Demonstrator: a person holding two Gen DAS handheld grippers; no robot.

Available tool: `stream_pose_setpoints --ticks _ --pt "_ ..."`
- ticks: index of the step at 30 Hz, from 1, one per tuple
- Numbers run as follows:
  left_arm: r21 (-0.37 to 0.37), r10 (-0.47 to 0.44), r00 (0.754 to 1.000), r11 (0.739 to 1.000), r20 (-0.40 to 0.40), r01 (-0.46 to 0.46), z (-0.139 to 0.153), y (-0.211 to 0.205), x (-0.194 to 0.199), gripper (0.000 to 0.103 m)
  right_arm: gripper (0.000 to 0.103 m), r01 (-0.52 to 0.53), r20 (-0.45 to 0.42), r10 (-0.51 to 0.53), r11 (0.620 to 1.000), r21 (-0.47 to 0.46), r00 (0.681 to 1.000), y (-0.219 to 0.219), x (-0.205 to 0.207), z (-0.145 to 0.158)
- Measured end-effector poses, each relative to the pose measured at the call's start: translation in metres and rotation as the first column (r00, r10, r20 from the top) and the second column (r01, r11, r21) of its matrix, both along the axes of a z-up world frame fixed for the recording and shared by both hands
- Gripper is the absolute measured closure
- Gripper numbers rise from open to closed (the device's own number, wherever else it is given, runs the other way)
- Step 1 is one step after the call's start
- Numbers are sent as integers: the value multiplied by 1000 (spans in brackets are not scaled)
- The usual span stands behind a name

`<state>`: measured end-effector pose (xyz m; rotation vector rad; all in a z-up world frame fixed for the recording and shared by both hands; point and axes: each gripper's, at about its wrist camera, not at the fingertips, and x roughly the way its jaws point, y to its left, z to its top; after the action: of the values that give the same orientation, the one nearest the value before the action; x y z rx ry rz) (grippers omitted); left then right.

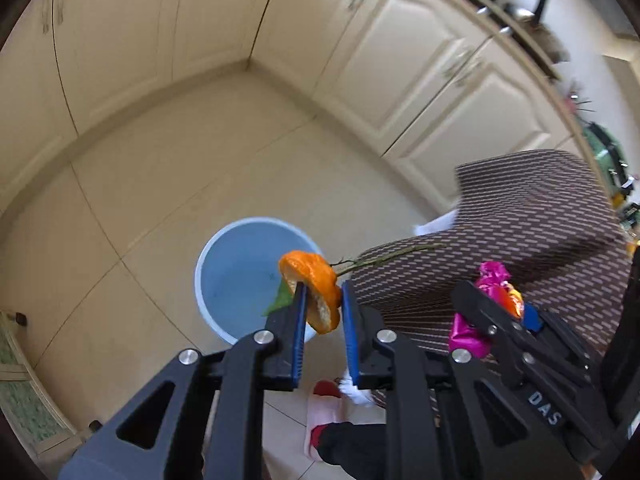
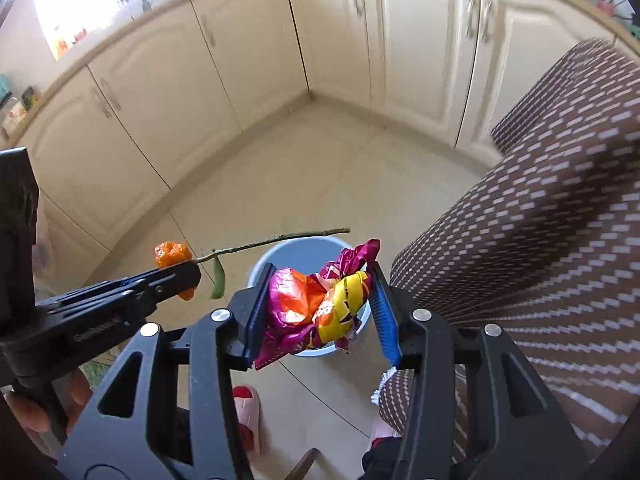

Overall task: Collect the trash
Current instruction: 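Carry both items over the blue bucket and open both tools to drop them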

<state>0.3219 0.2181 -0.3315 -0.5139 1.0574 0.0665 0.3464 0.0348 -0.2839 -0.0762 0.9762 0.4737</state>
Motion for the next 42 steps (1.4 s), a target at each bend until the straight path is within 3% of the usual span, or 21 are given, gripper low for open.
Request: stream_pose_setpoints --ticks 6,8,10,17,32,38,42 --pt "-26 15 998 1000 -65 -17 -49 15 42 81 58 26 -67 -27 1000 -14 997 23 40 -45" --pt "-11 30 996 999 -83 -31 -59 18 49 56 58 29 -86 -30 1000 -11 996 28 46 -56" --pt "17 45 997 999 -70 -44 -64 18 49 49 58 29 -96 -31 999 -17 995 34 47 -64" --pt "17 76 992 997 -105 -74 -84 31 41 48 58 30 -132 -32 999 -18 991 36 51 -87" --pt "32 141 986 990 -83 -139 -77 59 23 45 56 13 -99 -15 1000 -26 995 68 63 -90" --pt "47 155 985 987 -72 -152 -72 61 21 45 45 19 -69 -21 999 -35 997 75 66 -86" --pt "41 160 985 987 -62 -157 -67 63 20 45 43 24 -54 -26 999 -36 998 70 68 -82"
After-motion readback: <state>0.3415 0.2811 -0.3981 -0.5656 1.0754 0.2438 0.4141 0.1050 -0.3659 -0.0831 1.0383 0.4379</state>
